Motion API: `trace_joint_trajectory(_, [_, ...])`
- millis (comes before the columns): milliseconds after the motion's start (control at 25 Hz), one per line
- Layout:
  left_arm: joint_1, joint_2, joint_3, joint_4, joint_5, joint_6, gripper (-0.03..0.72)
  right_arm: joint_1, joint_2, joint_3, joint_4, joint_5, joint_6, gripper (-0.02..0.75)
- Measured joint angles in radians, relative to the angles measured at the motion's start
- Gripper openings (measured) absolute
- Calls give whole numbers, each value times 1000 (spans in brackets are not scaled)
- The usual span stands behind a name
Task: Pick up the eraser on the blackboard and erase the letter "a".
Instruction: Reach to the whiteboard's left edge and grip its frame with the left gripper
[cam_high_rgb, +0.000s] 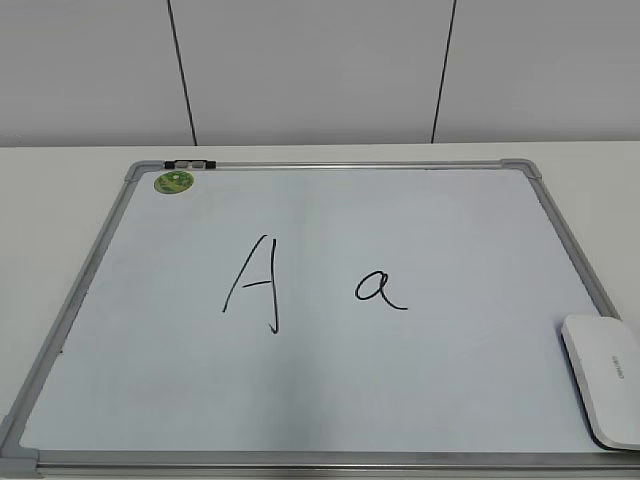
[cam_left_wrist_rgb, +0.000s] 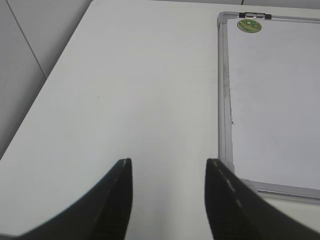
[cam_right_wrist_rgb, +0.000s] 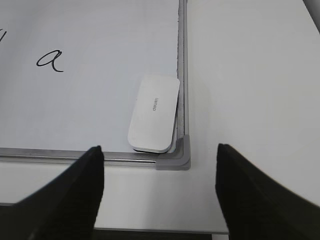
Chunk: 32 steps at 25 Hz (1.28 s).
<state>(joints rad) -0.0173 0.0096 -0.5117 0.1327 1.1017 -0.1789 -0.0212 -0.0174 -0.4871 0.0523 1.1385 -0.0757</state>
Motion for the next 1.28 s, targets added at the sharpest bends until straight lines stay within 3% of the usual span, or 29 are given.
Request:
trace_joint_trajectory(920, [0, 0, 0, 0, 0, 0, 331, 0, 0, 0, 0, 0, 0, 519])
trace_joint_trajectory(1080, [-37, 9, 0, 2, 0, 0, 328, 0, 0, 0, 0, 0, 0, 519])
trace_joint_trajectory(1280, [-47, 163, -43, 19, -114, 0, 328, 0, 0, 0, 0, 0, 0, 519])
